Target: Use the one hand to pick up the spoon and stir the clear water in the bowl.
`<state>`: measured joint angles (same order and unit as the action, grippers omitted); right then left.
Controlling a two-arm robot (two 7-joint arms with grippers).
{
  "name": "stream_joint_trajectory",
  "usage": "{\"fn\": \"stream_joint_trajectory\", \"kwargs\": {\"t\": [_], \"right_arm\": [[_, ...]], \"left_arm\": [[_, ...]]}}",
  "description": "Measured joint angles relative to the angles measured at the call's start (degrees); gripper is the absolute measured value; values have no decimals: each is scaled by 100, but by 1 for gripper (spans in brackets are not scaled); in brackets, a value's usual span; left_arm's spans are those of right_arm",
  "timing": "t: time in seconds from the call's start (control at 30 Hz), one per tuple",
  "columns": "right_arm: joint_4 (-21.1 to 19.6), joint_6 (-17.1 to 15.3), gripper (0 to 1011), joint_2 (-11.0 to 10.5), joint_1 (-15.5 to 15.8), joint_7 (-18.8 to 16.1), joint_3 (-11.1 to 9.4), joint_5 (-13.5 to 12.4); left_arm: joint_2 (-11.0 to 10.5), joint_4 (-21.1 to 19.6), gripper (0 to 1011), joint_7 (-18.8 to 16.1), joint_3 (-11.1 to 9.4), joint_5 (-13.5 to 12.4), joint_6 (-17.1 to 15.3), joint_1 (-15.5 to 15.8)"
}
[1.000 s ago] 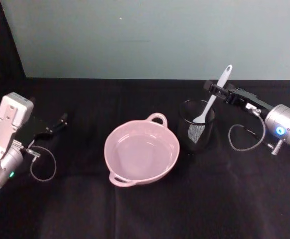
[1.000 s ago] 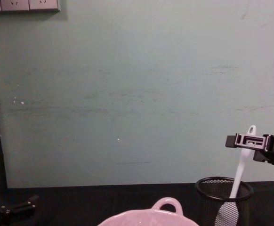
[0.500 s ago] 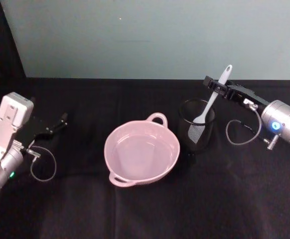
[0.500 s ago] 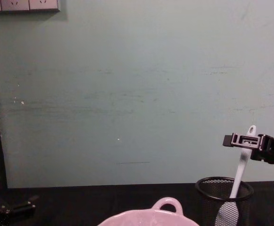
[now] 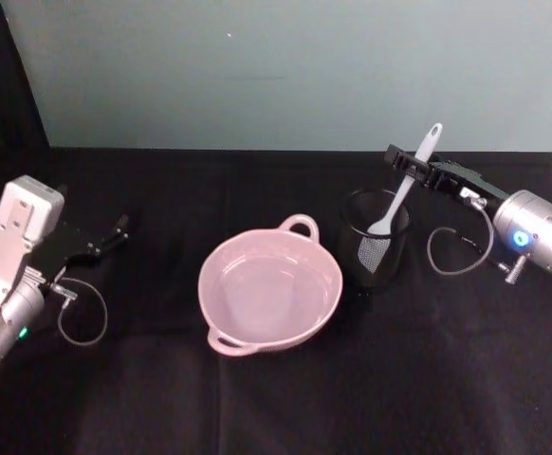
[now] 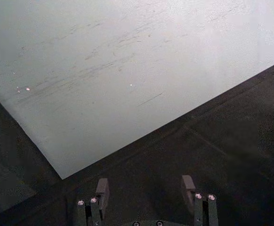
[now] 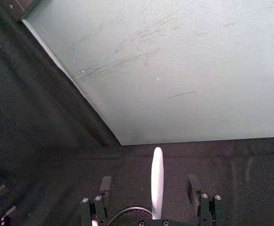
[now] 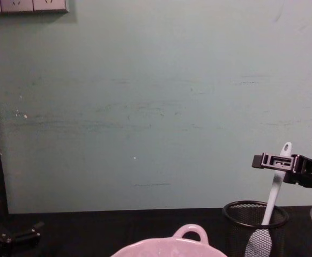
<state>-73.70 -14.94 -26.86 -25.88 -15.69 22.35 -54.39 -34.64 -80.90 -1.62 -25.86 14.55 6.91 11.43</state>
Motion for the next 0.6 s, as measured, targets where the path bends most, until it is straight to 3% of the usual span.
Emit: {"fn": "stream_joint_trajectory", "kwargs": {"t": [0.27,0.6], "right_arm": [[-14,-1,890,-3,5,3,-5,-1],[-23,-4,575,-7,10,6,-9,-1]], "left_arm": [[0,0,1011,0,0,0,0,0],[0,0,1011,0,0,0,0,0]]}}
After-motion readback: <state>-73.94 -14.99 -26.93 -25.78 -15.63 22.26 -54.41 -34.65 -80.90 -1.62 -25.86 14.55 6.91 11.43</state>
